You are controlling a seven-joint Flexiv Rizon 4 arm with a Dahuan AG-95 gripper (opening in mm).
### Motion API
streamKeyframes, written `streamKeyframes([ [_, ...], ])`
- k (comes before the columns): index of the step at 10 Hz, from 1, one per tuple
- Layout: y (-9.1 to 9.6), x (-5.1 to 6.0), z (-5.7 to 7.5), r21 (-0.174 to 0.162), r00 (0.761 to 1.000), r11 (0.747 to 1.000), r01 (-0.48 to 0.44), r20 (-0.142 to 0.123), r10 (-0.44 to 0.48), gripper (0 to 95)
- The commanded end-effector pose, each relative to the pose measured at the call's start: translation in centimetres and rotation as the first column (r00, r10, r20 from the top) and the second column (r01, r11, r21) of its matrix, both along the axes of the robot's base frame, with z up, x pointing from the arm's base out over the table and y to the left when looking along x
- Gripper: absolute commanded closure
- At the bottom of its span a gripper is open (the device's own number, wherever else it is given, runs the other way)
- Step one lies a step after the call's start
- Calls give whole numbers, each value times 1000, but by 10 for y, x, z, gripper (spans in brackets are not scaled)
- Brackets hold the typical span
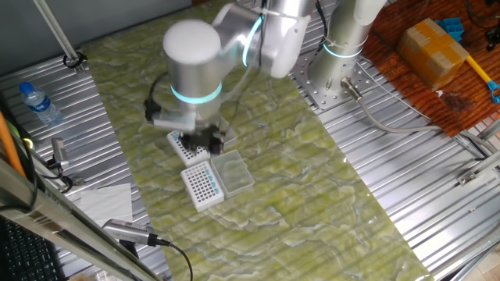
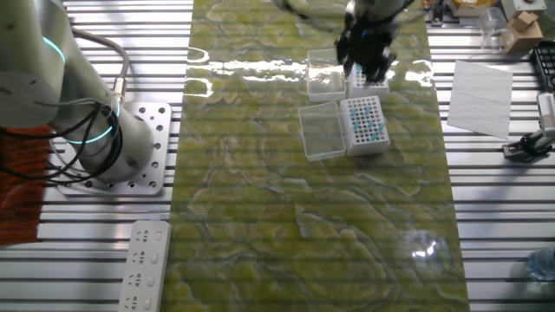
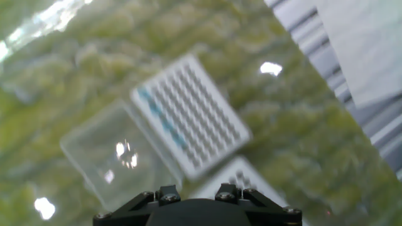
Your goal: Transfer all medium pipette tips from one holder to another
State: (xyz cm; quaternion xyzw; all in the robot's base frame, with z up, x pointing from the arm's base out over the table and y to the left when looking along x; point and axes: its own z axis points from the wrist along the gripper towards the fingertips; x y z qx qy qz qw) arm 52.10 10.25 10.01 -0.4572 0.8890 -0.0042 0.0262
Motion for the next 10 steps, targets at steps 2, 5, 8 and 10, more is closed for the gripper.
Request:
streamKeyframes([
  [2,-23,-15,-5,1,1000,1000,25,-13,-25,570],
  [5,-36,-16,-14,10,1000,1000,-4,-1,4,570],
  [8,-39,-14,-21,9,1000,1000,-12,12,12,760],
  [10,-41,-11,-25,10,999,1000,-22,25,22,760],
])
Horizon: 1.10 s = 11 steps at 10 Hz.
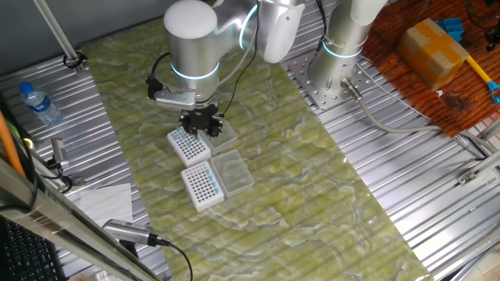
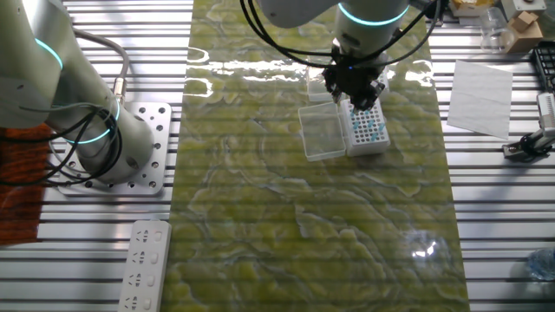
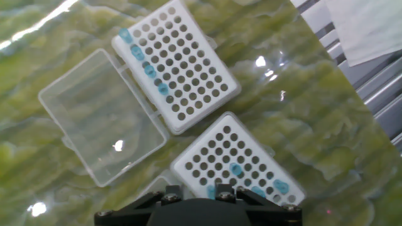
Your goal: Transfer all medium pipette tips from one holder to another
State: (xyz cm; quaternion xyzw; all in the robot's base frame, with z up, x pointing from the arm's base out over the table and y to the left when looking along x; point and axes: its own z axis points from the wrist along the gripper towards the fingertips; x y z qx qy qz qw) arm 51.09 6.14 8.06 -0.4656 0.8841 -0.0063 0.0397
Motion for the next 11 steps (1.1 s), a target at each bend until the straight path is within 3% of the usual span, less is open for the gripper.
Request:
streamKeyframes([
  [1,0,-1,-7,2,1000,1000,-7,2,7,760],
  [4,0,-2,-3,2,1000,1000,-14,2,14,760],
  [5,1,-3,1,-2,1000,1000,-13,0,13,570],
  [10,1,3,3,-7,1000,999,-31,3,31,570],
  [11,0,4,1,-9,999,999,-36,7,36,760],
])
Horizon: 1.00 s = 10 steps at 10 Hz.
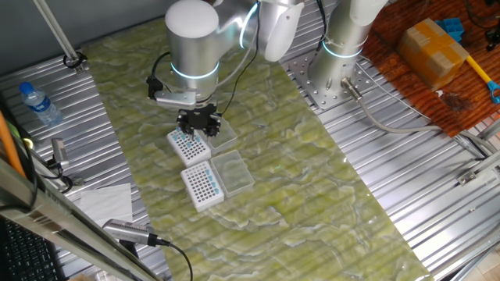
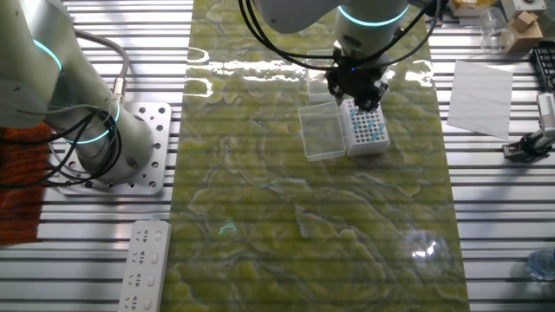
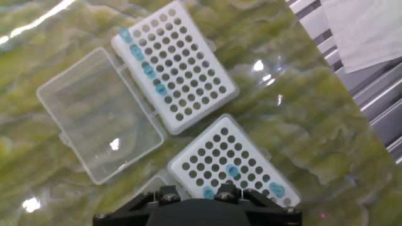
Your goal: Transfer all medium pipette tips from one holder to another
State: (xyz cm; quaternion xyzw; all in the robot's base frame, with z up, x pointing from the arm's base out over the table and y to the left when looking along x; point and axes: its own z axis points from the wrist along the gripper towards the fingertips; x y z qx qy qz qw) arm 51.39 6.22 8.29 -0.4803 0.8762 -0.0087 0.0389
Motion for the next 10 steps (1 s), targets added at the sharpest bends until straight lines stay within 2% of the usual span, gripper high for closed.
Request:
streamKeyframes([
  [1,-1,1,-1,-3,1000,1000,-3,6,3,760],
  [2,-6,2,-8,-1,1000,1000,-18,19,18,760],
  [5,-6,2,-9,2,1000,1000,-18,22,18,760],
  [6,-6,2,-9,4,1000,1000,-16,21,16,950],
  [8,-5,2,-3,3,1000,1000,-7,1,7,950],
  [10,-3,4,13,-17,999,1000,0,-39,0,950],
])
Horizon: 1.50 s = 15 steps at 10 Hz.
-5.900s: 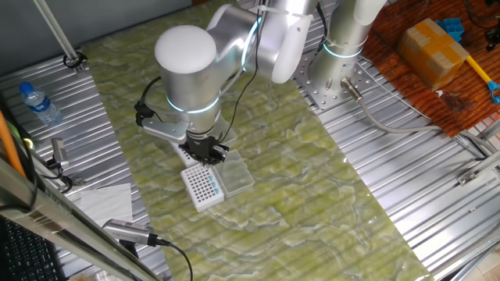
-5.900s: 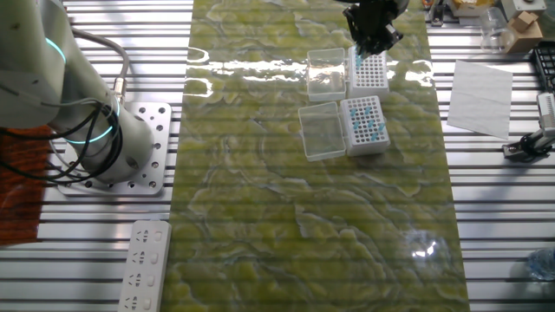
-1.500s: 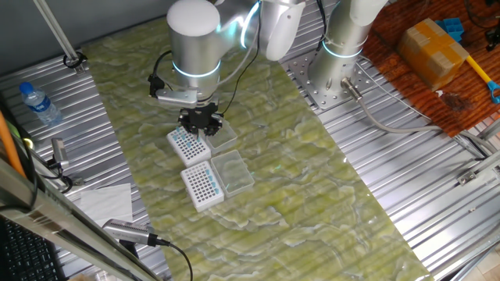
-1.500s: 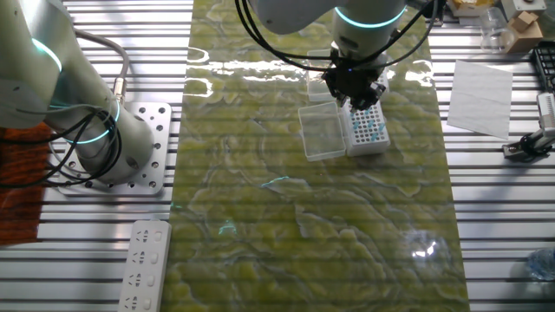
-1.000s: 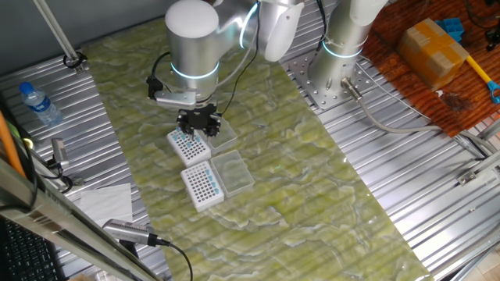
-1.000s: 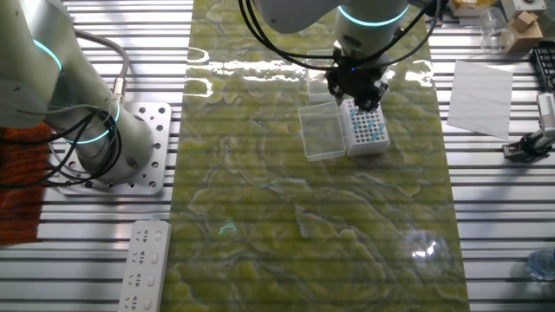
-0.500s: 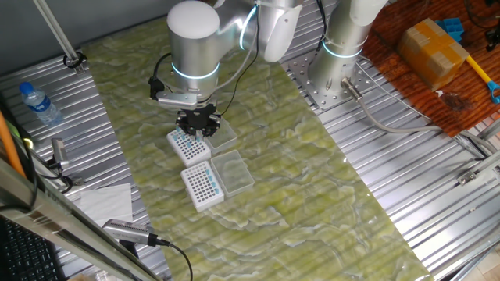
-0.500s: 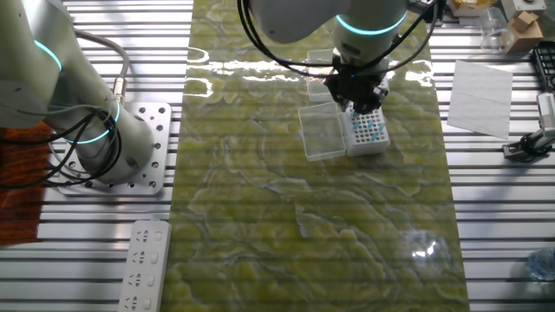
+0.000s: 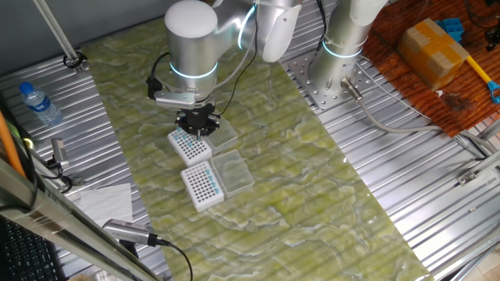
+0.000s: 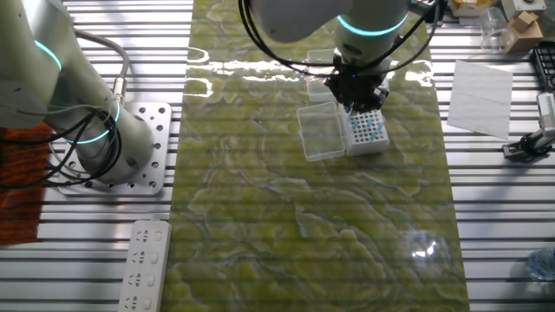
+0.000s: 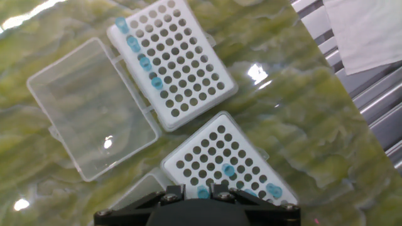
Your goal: Transfer all medium pipette tips from one holder to another
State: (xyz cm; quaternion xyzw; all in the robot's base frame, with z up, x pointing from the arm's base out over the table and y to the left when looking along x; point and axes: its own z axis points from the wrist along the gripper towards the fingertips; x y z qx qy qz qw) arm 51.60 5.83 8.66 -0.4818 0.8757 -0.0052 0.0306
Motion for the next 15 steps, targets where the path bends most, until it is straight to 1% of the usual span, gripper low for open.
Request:
streamKeyframes([
  [1,2,4,17,-18,999,1000,4,-39,-4,950],
  [2,6,8,28,-14,998,1000,12,-59,-13,950],
  [3,6,8,28,-14,998,1000,12,-59,-13,950],
  [4,13,13,41,-19,996,999,27,-83,-29,950],
  [5,26,16,52,-26,993,998,51,-102,-54,950],
  [6,41,17,58,-29,990,996,89,-110,-91,950],
  [7,48,18,59,-27,988,994,109,-110,-112,950],
  [9,58,19,56,-21,985,991,131,-108,-133,950],
  [12,67,20,54,-14,983,988,154,-103,-154,950],
  [13,73,21,51,-2,981,986,166,-97,-165,950],
  [14,75,21,51,1,981,986,167,-96,-167,950],
  [15,80,22,49,5,983,986,168,-82,-167,950],
])
